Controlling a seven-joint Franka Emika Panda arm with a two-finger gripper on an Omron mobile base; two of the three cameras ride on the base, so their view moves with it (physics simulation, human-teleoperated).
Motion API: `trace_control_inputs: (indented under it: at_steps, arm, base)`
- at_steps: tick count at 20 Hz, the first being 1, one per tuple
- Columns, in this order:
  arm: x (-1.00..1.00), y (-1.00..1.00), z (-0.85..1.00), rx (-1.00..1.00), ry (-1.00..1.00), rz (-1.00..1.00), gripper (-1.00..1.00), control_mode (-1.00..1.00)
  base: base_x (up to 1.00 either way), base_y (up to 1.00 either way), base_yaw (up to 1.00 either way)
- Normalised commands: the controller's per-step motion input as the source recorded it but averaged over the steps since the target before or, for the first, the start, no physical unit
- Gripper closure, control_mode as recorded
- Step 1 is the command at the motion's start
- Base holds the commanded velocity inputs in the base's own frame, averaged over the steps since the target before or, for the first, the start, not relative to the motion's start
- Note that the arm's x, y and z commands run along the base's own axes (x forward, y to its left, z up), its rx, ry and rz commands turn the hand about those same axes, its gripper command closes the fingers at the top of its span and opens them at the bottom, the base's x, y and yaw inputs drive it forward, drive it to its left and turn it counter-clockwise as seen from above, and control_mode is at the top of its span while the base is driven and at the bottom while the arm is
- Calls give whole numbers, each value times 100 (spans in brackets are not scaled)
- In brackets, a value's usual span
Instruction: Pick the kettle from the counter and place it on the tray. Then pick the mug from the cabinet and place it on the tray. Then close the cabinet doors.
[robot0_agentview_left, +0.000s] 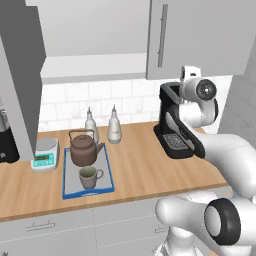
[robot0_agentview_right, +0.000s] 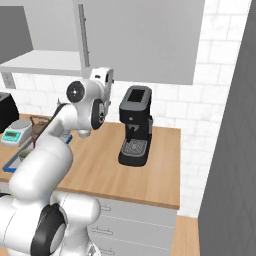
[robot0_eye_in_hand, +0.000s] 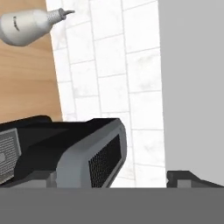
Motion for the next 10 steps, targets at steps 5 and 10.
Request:
trace_control_inputs:
  at_steps: [5,10]
  arm:
    - [-46,0,-6,-2,3,0,-100,-100]
    - [-100,9,4,-10,-1,-2,-100,-100]
  base:
    - [0,0,0]
    - [0,0,0]
